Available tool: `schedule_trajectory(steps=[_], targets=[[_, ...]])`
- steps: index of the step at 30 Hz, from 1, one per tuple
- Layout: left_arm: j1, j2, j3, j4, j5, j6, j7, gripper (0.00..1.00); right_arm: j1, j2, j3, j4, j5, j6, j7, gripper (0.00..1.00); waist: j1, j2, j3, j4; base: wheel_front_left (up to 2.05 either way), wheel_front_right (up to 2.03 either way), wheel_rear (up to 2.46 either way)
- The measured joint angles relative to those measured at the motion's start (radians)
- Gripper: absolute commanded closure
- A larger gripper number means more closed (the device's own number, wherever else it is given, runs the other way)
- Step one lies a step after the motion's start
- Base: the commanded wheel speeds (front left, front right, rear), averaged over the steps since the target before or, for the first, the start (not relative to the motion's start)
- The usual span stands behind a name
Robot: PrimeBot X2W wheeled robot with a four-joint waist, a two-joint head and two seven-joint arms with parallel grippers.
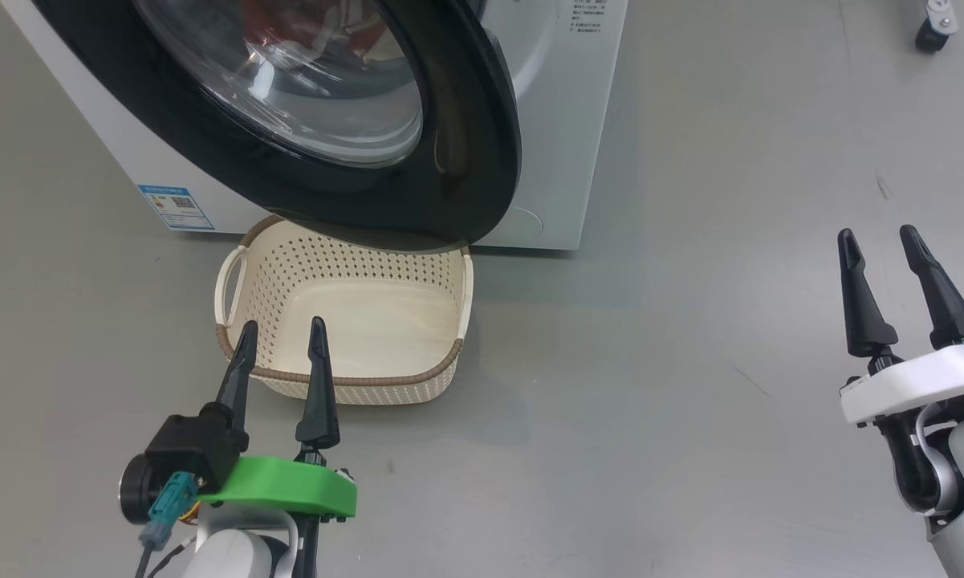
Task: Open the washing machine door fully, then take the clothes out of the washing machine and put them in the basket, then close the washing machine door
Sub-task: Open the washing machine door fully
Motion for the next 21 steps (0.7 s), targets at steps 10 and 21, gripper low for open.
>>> schedule_trajectory(steps=[10, 21], targets=[[0.0, 0.0, -0.001, 0.0, 0.0, 0.0, 0.0, 0.0, 0.007, 0.021, -0.021, -0.012, -0.003, 0.0, 0.0, 0.0, 0.0, 0.0, -0.001, 0.001, 0.0, 0.0, 0.0], [0.0, 0.0, -0.001, 0.0, 0.0, 0.0, 0.0, 0.0, 0.021, 0.025, -0.035, -0.021, -0.01, 0.002, 0.0, 0.0, 0.0, 0.0, 0.007, 0.002, 0.0, 0.0, 0.0]])
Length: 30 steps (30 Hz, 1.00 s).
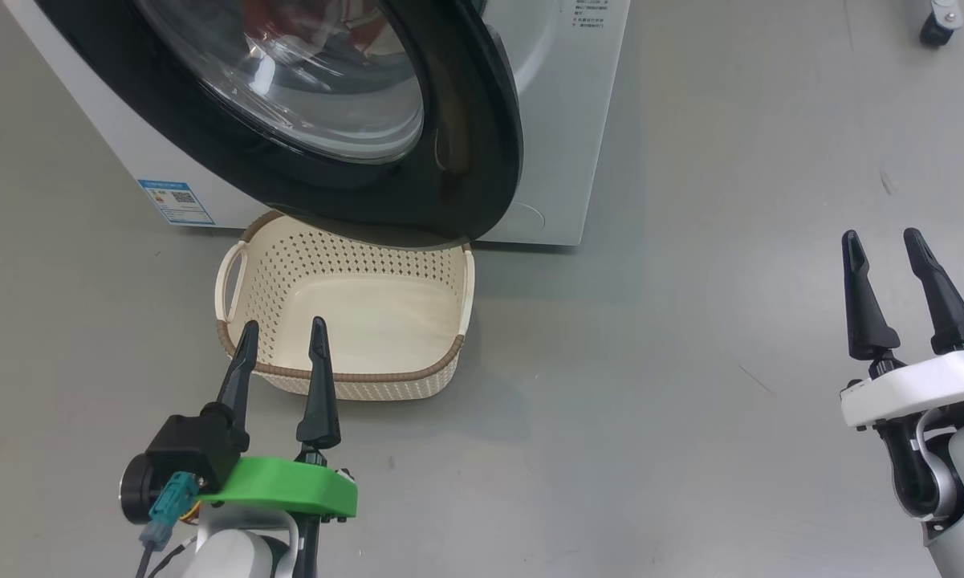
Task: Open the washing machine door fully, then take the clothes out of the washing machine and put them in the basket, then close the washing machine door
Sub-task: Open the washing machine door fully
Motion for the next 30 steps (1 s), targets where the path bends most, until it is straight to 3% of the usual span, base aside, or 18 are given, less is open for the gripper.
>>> schedule_trajectory(steps=[10, 23, 26, 27, 28, 29, 30], targets=[[0.0, 0.0, -0.007, -0.009, -0.002, 0.0, 0.0, 0.0, 0.002, -0.006, -0.008, -0.013, -0.002, 0.01, 0.0, 0.0, 0.0, 0.0, 0.029, 0.006, 0.0, 0.0, 0.0], [-0.007, 0.0, -0.057, -0.036, -0.002, 0.0, 0.0, 0.0, -0.136, -0.092, 0.005, -0.049, -0.016, 0.028, 0.015, 0.0, 0.0, 0.0, 0.107, 0.033, 0.0, 0.0, 0.0], [-0.026, 0.0, -0.069, -0.04, -0.002, 0.0, 0.0, 0.0, -0.185, -0.075, -0.018, -0.054, 0.064, 0.03, 0.036, 0.0, 0.0, 0.0, 0.129, 0.044, 0.0, 0.0, 0.0], [-0.032, 0.0, -0.07, -0.044, -0.002, 0.0, 0.0, 0.0, -0.2, -0.065, -0.021, -0.054, 0.098, 0.03, 0.049, 0.04, 0.0, 0.0, 0.136, 0.048, 0.0, 0.0, 0.0], [-0.036, 0.0, -0.071, -0.047, -0.002, 0.0, 0.0, 0.0, -0.215, -0.061, -0.021, -0.056, 0.117, 0.031, 0.062, 0.65, 0.0, 0.0, 0.143, 0.052, 0.0, 0.0, 0.0], [-0.039, 0.001, -0.074, -0.05, -0.002, 0.0, 0.0, 0.0, -0.231, -0.061, -0.02, -0.06, 0.131, 0.036, 0.076, 1.0, 0.0, 0.0, 0.15, 0.056, 0.0, 0.0, 0.0], [-0.043, 0.0, -0.078, -0.053, -0.003, 0.0, 0.0, 0.0, -0.249, -0.063, -0.02, -0.063, 0.145, 0.036, 0.088, 1.0, 0.0, 0.0, 0.157, 0.06, 0.0, 0.0, 0.0]])
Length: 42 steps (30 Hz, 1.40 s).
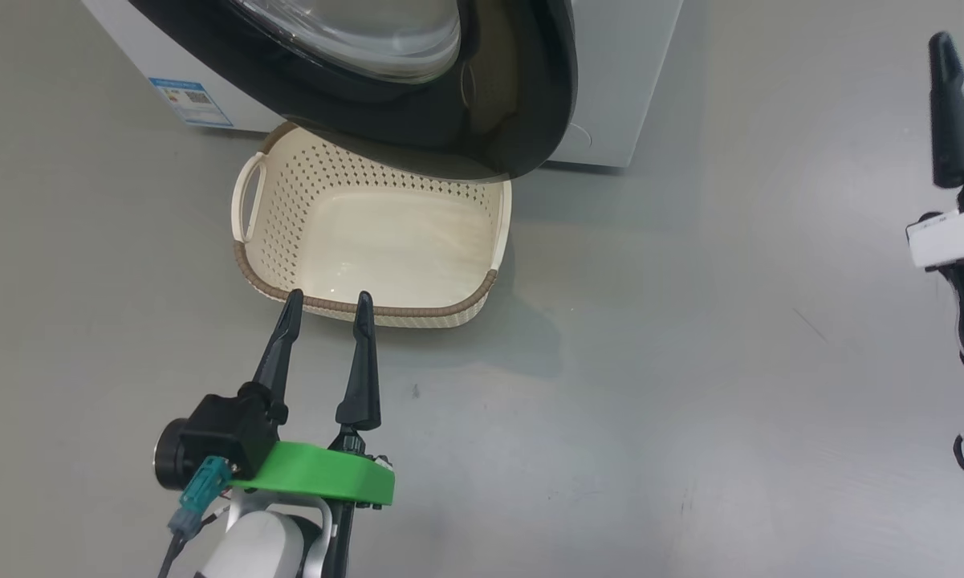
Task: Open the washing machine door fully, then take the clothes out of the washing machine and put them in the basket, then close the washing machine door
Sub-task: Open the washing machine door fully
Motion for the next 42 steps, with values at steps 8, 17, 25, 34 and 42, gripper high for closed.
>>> schedule_trajectory(steps=[8, 17, 25, 34, 42], targets=[[-0.029, 0.0, -0.05, -0.013, -0.016, 0.0, 0.0, 0.0, -0.145, -0.009, 0.0, -0.008, 0.179, 0.0, 0.151, 1.0, 0.0, 0.0, 0.05, 0.047, 0.0, 0.0, 0.0], [-0.033, 0.0, -0.09, -0.023, -0.053, 0.0, 0.0, 0.0, -0.225, 0.074, -0.039, 0.086, 0.578, -0.015, 0.448, 1.0, 0.0, 0.0, 0.09, 0.133, 0.0, 0.0, 0.0], [-0.032, -0.001, -0.105, -0.04, -0.077, 0.0, 0.0, 0.0, -0.315, 0.077, -0.087, 0.137, 0.713, -0.127, 0.598, 1.0, 0.0, 0.0, 0.107, 0.209, 0.0, 0.0, 0.0], [-0.03, -0.001, -0.11, -0.052, -0.086, 0.0, 0.0, 0.0, -0.384, 0.093, -0.085, 0.152, 0.802, -0.217, 0.726, 1.0, 0.0, 0.0, 0.121, 0.28, 0.0, 0.0, 0.0], [-0.029, -0.001, -0.102, -0.062, -0.086, 0.0, 0.0, 0.0, -0.41, 0.09, -0.05, 0.163, 0.808, -0.232, 0.804, 1.0, 0.0, 0.0, 0.127, 0.304, 0.0, 0.0, 0.0]])
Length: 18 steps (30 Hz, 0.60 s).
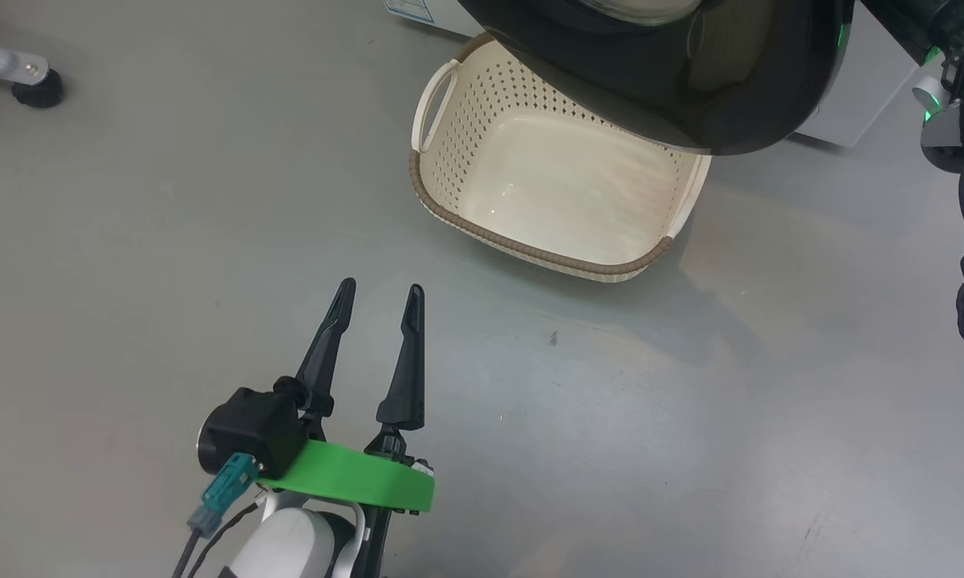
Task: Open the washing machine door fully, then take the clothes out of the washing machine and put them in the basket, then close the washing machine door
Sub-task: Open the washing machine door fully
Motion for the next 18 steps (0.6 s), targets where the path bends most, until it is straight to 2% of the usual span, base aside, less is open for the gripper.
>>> schedule_trajectory(steps=[18], targets=[[0.0, 0.0, 0.004, -0.011, 0.0, 0.0, 0.0, 0.0, -0.013, 0.014, -0.003, 0.062, 0.107, -0.016, 0.108, 1.0, 0.0, 0.0, -0.003, 0.001, 0.0, 0.0, 0.0]])
